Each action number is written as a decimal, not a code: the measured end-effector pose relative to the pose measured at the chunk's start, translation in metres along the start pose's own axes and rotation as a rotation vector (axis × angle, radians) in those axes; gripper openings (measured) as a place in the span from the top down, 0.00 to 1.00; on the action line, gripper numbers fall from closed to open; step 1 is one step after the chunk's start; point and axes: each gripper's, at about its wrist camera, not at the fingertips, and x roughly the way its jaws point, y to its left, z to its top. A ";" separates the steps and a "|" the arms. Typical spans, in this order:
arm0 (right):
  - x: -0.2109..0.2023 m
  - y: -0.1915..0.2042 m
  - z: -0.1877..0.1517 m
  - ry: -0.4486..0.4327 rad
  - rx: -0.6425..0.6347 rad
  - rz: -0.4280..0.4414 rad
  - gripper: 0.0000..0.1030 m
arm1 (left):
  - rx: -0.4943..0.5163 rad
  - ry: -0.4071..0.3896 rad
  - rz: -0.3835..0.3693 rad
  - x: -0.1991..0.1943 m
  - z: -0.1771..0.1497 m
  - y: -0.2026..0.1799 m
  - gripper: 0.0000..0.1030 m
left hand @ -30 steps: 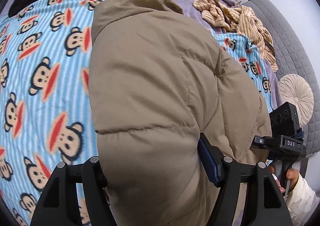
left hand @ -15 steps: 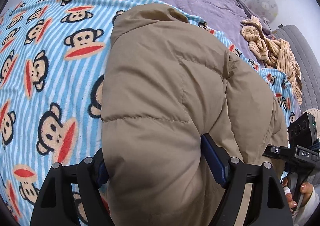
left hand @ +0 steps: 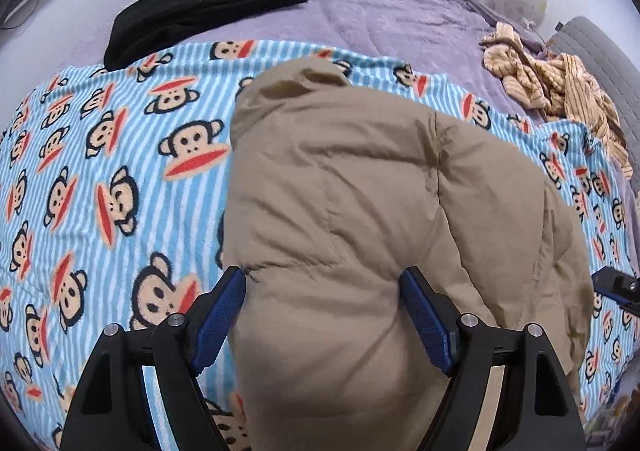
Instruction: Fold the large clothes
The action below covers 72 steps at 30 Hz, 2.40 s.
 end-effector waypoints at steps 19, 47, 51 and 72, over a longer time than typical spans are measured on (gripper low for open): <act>0.133 0.047 0.025 0.076 0.002 -0.138 0.81 | 0.110 -0.054 0.108 0.024 -0.016 -0.049 0.16; 0.043 0.090 -0.073 0.100 -0.110 -0.218 0.63 | 0.053 0.083 0.033 -0.051 -0.088 0.001 0.16; 0.052 0.092 -0.092 0.122 -0.123 -0.275 0.64 | 0.064 0.097 0.010 -0.046 -0.093 0.004 0.14; 0.016 0.104 -0.112 0.122 -0.130 -0.245 0.47 | 0.013 0.077 0.054 -0.106 -0.116 -0.010 0.10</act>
